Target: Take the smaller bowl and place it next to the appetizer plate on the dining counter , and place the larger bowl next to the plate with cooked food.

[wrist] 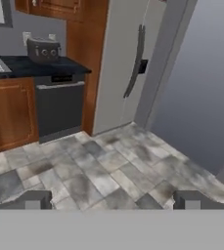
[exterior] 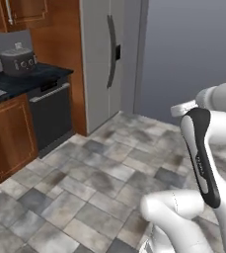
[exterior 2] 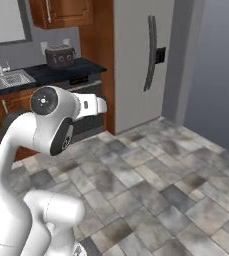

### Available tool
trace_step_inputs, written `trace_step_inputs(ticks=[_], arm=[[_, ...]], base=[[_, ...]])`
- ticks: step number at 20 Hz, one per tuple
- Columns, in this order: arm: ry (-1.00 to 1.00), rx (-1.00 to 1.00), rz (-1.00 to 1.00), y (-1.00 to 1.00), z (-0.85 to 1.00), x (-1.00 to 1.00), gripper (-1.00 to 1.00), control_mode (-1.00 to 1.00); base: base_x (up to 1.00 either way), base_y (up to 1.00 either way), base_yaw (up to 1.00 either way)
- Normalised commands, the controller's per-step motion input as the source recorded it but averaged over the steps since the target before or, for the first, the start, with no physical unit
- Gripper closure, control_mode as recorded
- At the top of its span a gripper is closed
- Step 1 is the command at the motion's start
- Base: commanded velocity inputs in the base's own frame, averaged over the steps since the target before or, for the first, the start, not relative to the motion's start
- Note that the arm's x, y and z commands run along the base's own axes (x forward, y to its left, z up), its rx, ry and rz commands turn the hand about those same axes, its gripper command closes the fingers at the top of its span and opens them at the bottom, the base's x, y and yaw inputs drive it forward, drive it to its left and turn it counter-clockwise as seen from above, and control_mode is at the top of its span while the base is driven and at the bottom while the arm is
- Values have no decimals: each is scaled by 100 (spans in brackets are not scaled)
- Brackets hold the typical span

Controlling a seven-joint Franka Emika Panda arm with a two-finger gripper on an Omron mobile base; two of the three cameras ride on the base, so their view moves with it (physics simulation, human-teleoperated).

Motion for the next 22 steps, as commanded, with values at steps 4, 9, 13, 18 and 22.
trace_step_inputs(ticks=[4,9,13,18,22], arm=[[0,0,0,0,0,0,-100,100],[0,0,0,0,0,0,-100,100],[0,0,0,0,0,0,-100,100],[0,0,0,0,0,0,-100,100],[0,0,0,0,0,0,-100,100]], base=[[26,16,57],[0,0,64],[0,-3,63],[0,-44,55],[1,-79,43]])
